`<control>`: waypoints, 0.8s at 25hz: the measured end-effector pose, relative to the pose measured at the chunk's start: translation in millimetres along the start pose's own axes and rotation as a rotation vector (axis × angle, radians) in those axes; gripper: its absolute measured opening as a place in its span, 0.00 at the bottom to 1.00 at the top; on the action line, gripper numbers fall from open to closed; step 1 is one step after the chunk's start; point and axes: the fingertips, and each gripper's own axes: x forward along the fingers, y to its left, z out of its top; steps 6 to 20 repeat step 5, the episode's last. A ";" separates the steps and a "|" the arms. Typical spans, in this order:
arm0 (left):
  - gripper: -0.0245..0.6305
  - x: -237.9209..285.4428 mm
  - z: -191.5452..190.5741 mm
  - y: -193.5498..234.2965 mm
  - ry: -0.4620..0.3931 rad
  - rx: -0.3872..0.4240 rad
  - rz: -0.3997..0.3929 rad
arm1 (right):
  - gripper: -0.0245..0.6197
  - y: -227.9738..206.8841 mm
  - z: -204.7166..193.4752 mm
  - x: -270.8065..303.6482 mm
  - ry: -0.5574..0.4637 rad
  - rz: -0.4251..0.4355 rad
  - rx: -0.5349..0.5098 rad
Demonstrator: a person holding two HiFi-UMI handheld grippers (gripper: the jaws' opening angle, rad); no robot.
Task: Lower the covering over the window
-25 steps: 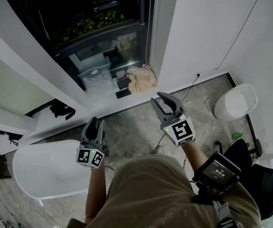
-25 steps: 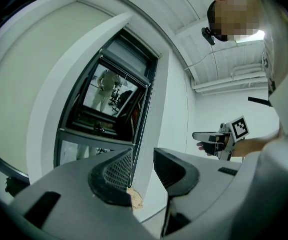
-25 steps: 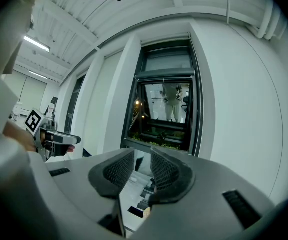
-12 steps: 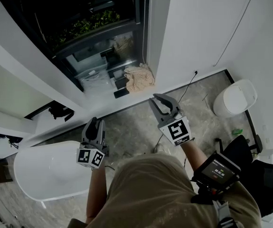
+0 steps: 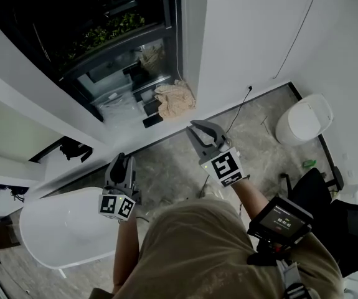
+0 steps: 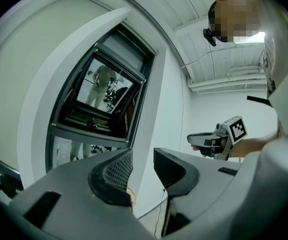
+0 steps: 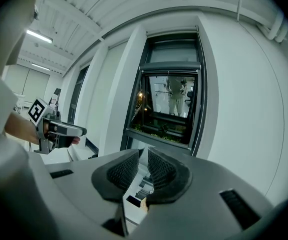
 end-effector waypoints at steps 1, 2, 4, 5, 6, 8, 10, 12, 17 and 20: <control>0.22 1.4 0.2 -1.1 0.001 -0.001 -0.003 | 0.12 0.3 0.5 0.3 -0.001 0.002 0.001; 0.22 2.7 0.5 -2.5 0.002 -0.002 -0.006 | 0.12 0.6 1.4 0.5 -0.003 0.006 0.002; 0.22 5.4 0.6 -6.4 0.006 -0.005 -0.013 | 0.12 1.5 3.4 0.4 -0.007 0.016 0.008; 0.22 6.7 0.4 -8.7 0.008 -0.006 -0.017 | 0.12 2.0 4.5 0.3 -0.009 0.022 0.010; 0.22 6.7 0.4 -8.7 0.008 -0.006 -0.017 | 0.12 2.0 4.5 0.3 -0.009 0.022 0.010; 0.22 6.7 0.4 -8.7 0.008 -0.006 -0.017 | 0.12 2.0 4.5 0.3 -0.009 0.022 0.010; 0.22 6.7 0.4 -8.7 0.008 -0.006 -0.017 | 0.12 2.0 4.5 0.3 -0.009 0.022 0.010; 0.22 6.7 0.4 -8.7 0.008 -0.006 -0.017 | 0.12 2.0 4.5 0.3 -0.009 0.022 0.010; 0.22 6.7 0.4 -8.7 0.008 -0.006 -0.017 | 0.12 2.0 4.5 0.3 -0.009 0.022 0.010; 0.22 6.7 0.4 -8.7 0.008 -0.006 -0.017 | 0.12 2.0 4.5 0.3 -0.009 0.022 0.010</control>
